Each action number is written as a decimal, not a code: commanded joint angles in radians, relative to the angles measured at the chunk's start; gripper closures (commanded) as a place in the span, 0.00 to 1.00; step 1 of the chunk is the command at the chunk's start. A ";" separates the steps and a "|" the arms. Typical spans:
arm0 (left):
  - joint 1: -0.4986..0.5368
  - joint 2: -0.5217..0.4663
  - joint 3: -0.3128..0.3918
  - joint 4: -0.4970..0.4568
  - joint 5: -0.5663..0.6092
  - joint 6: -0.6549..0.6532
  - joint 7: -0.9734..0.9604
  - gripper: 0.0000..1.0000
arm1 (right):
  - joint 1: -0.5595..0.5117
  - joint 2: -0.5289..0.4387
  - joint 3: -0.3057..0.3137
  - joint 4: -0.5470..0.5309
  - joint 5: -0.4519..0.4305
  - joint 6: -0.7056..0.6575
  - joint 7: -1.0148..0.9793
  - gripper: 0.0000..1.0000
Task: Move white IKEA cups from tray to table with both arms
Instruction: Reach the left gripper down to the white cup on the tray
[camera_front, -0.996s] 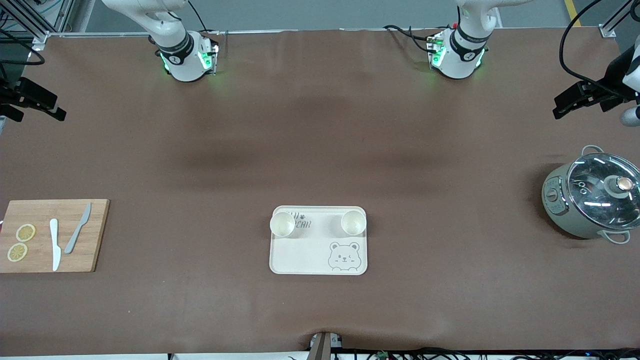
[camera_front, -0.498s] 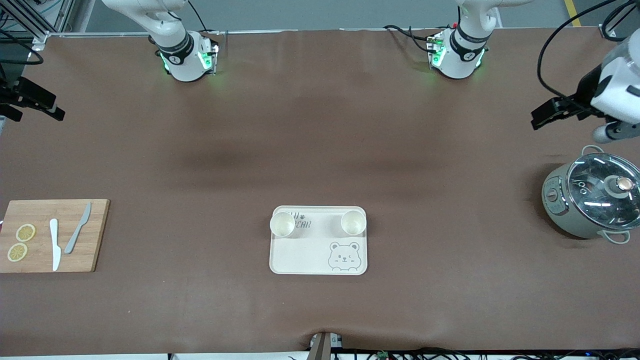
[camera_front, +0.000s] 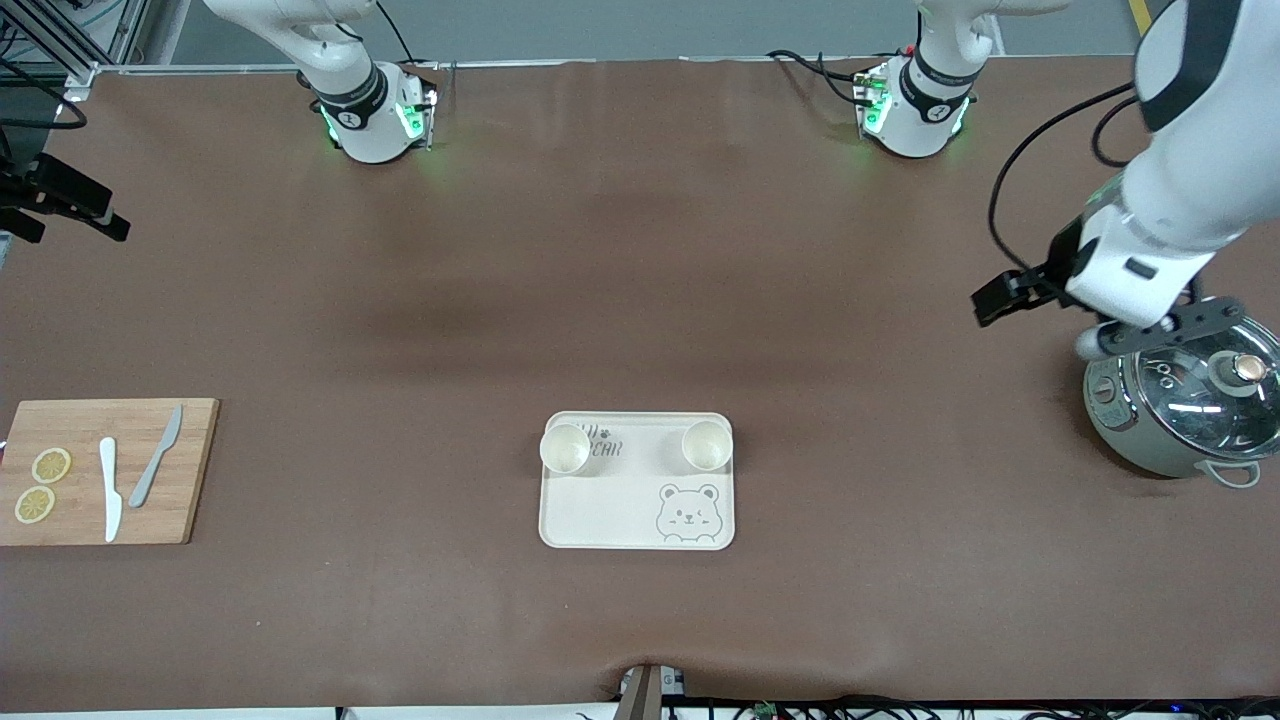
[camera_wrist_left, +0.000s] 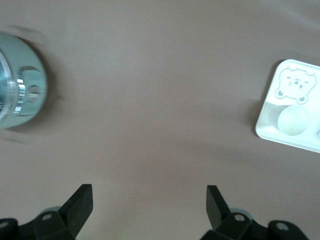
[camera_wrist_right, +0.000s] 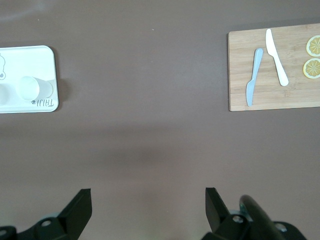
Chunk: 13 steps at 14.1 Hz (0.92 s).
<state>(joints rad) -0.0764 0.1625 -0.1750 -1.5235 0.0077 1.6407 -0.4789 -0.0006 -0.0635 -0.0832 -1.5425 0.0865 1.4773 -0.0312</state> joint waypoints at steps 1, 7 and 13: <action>-0.048 0.075 0.000 0.029 -0.015 0.049 -0.036 0.00 | -0.004 0.010 -0.003 0.021 -0.005 -0.009 -0.009 0.00; -0.150 0.254 0.002 0.135 -0.014 0.206 -0.049 0.00 | -0.012 0.011 -0.006 0.021 -0.005 -0.015 -0.012 0.00; -0.235 0.403 0.009 0.197 -0.006 0.356 -0.067 0.00 | -0.016 0.016 -0.009 0.021 -0.016 -0.003 -0.010 0.00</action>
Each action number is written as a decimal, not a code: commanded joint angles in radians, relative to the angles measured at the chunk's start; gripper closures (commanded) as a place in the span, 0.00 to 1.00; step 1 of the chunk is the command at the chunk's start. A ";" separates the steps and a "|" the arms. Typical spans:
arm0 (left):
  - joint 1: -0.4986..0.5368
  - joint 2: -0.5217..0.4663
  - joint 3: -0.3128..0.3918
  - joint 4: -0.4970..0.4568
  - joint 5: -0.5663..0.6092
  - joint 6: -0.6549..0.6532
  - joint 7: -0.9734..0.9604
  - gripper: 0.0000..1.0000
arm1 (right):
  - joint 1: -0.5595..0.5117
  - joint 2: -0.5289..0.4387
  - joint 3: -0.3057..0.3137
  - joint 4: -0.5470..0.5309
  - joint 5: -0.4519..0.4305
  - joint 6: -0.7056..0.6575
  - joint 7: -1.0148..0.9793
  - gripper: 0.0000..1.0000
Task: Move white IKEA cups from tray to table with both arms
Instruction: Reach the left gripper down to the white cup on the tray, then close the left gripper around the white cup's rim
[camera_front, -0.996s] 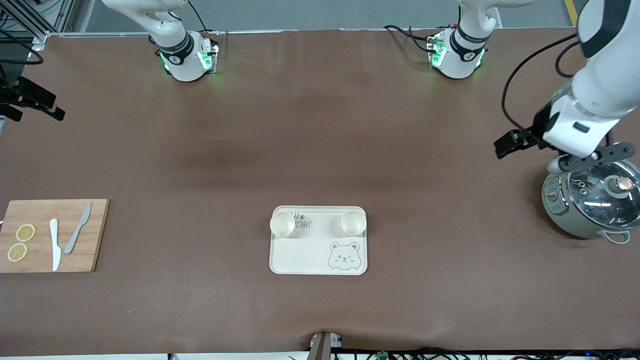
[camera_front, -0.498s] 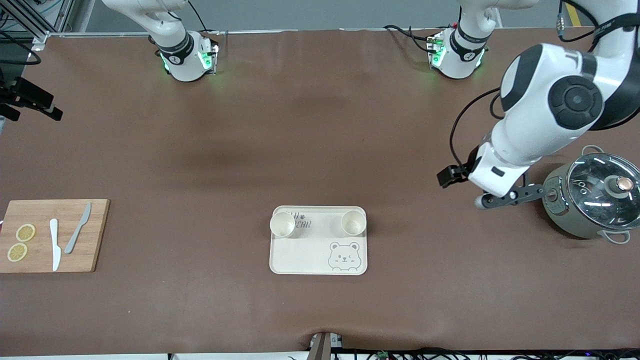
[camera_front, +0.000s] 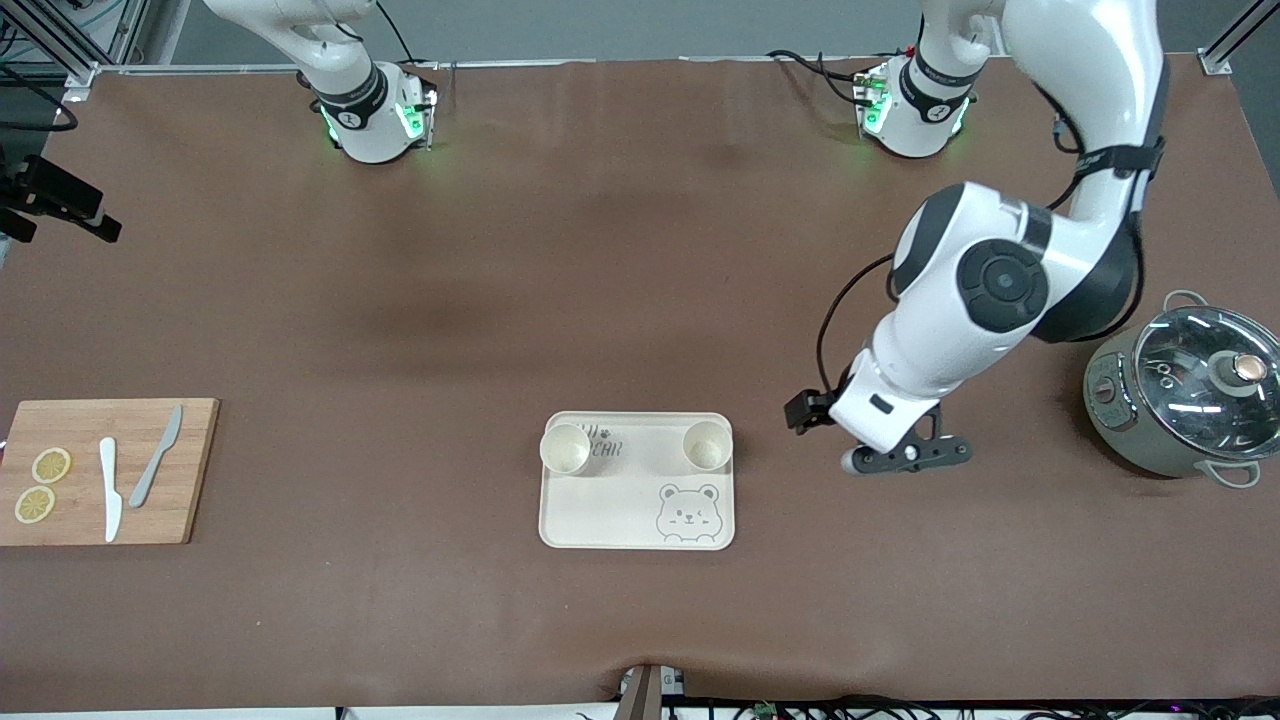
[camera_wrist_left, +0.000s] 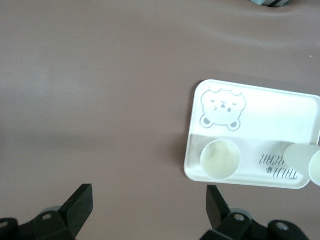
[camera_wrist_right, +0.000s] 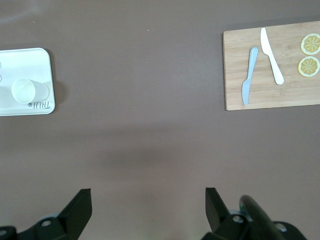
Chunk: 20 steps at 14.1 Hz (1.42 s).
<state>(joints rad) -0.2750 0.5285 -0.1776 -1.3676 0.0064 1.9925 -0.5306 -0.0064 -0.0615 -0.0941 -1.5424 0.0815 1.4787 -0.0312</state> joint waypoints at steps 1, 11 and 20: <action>-0.046 0.048 0.015 0.041 -0.003 0.018 -0.019 0.00 | -0.017 0.014 0.002 0.019 -0.012 -0.005 -0.010 0.00; -0.107 0.188 0.021 0.035 0.021 0.098 -0.051 0.00 | -0.035 0.048 0.004 0.021 -0.008 0.008 -0.010 0.00; -0.124 0.295 0.020 0.038 0.043 0.275 -0.058 0.00 | -0.035 0.068 0.004 0.018 -0.008 0.023 0.001 0.00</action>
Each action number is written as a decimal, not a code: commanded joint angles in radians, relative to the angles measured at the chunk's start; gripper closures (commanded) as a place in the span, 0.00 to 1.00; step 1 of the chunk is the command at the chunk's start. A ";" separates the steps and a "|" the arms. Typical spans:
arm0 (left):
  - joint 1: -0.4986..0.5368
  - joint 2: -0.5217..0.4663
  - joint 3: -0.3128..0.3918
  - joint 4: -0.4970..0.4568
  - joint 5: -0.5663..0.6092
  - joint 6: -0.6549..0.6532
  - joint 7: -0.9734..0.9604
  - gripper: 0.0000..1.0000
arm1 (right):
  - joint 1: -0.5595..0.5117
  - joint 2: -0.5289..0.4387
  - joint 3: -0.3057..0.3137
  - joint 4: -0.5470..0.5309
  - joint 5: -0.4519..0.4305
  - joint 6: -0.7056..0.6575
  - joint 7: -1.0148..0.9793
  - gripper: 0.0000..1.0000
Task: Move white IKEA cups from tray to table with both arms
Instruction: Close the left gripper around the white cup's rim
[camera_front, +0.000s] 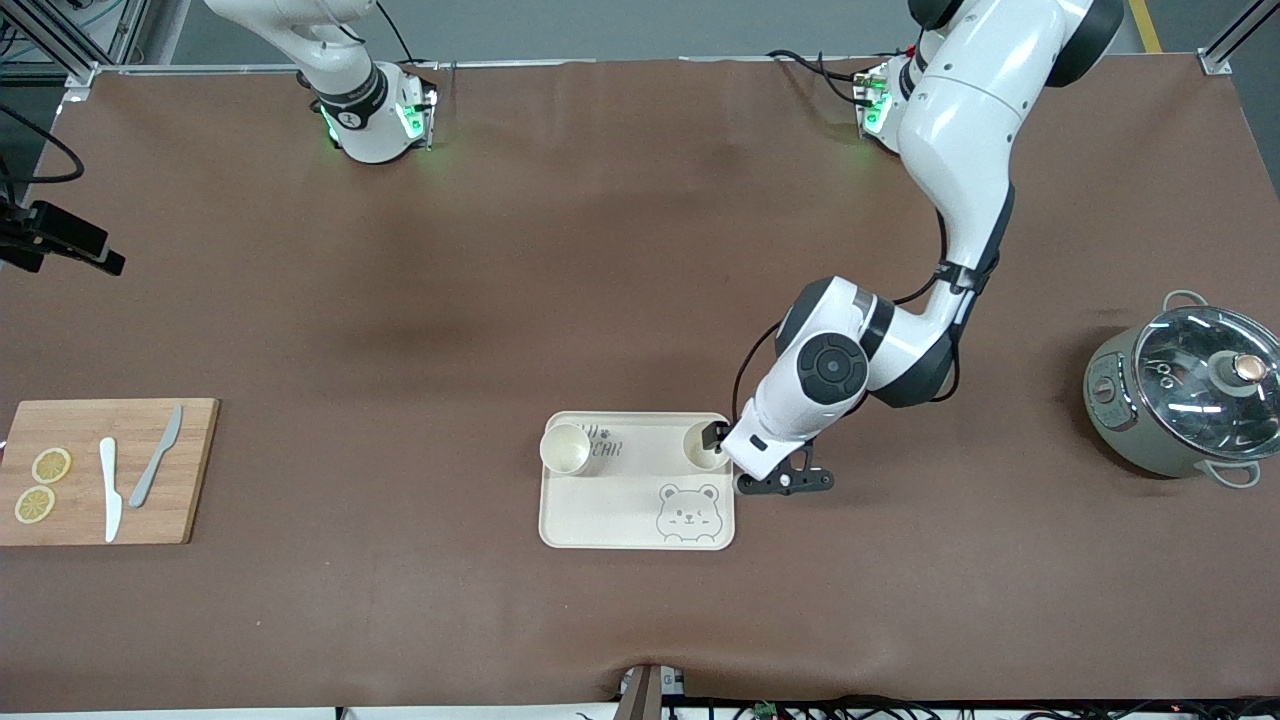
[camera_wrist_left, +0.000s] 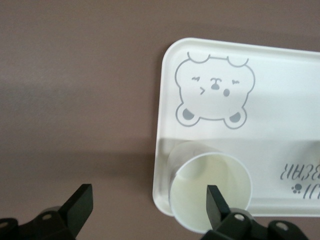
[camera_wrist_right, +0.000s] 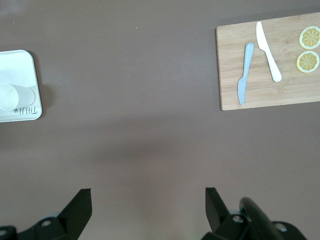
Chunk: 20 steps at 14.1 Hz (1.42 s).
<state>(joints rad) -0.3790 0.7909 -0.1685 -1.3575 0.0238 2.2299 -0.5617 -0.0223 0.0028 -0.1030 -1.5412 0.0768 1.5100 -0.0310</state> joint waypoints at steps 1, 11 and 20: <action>-0.020 0.043 0.012 0.027 0.025 0.039 -0.026 0.00 | -0.019 0.003 0.011 0.016 -0.003 -0.008 0.000 0.00; -0.021 0.056 0.014 0.020 0.024 0.037 -0.032 0.46 | -0.016 0.112 0.013 0.020 0.012 -0.031 -0.004 0.00; -0.023 0.045 0.014 0.020 0.027 0.031 -0.037 1.00 | -0.019 0.143 0.013 0.015 0.012 -0.053 -0.003 0.00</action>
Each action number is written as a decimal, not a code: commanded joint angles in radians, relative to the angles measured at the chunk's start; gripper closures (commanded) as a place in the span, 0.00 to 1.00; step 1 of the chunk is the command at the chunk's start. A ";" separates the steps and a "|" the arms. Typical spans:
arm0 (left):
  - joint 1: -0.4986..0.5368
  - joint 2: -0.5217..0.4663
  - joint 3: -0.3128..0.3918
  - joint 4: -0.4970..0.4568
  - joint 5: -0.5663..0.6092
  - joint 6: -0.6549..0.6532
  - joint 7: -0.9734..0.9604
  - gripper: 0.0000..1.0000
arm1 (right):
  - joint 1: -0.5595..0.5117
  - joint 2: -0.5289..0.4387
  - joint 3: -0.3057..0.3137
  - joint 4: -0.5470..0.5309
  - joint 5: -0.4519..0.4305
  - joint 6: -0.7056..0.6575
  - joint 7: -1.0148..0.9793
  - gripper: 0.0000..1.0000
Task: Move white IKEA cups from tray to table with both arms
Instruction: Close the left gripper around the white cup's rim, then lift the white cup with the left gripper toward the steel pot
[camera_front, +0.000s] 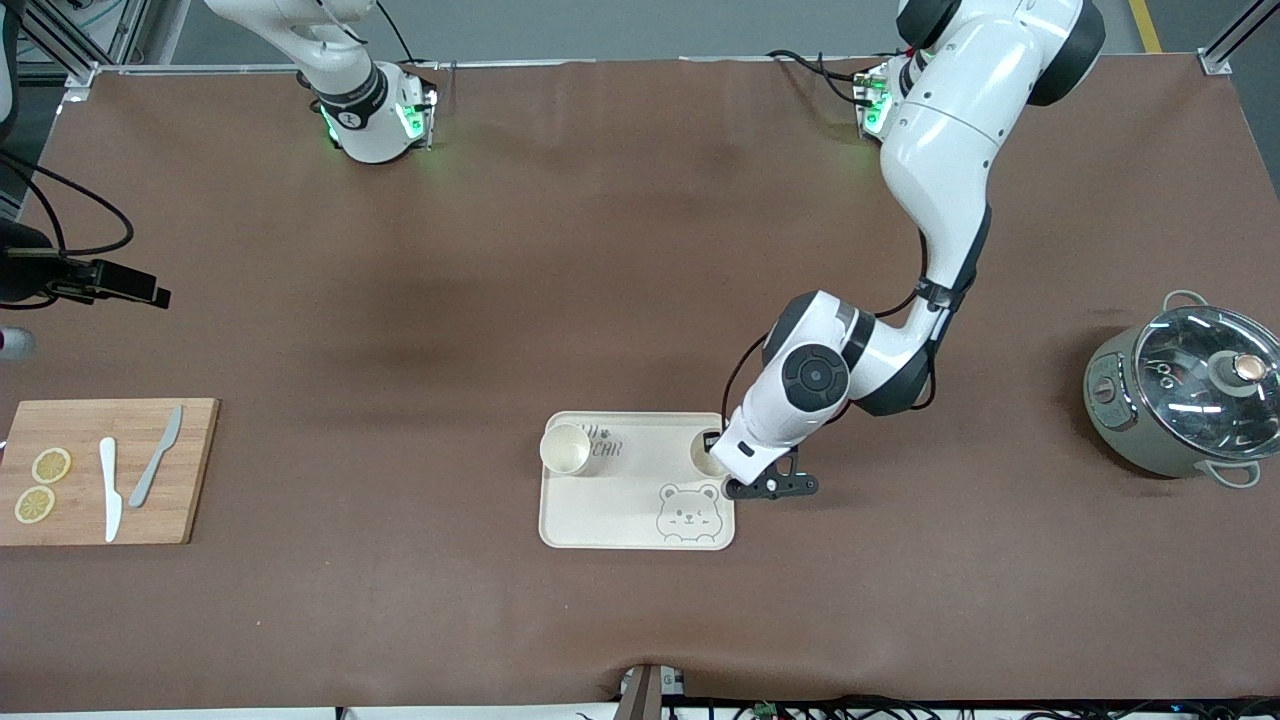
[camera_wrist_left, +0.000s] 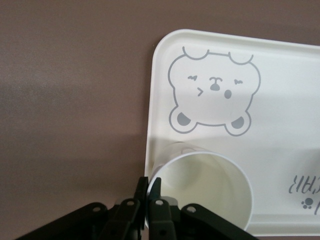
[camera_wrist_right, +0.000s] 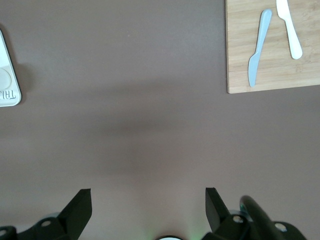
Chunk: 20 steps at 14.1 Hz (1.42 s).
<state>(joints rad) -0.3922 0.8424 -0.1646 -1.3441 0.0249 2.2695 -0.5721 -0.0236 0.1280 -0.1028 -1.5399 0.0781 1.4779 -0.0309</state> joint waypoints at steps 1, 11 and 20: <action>-0.004 -0.022 0.010 0.006 0.026 -0.011 -0.026 1.00 | -0.018 0.018 0.012 0.014 0.011 -0.024 -0.006 0.00; 0.203 -0.341 0.011 -0.263 0.029 -0.219 -0.021 1.00 | -0.007 0.073 0.015 0.015 0.000 -0.051 0.002 0.00; 0.409 -0.422 0.002 -0.576 0.043 0.040 0.064 1.00 | 0.033 0.081 0.017 0.040 -0.003 -0.042 0.005 0.00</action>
<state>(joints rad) 0.0184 0.4603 -0.1508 -1.8318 0.0446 2.2348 -0.5019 -0.0105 0.2091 -0.0863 -1.5262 0.0792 1.4393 -0.0309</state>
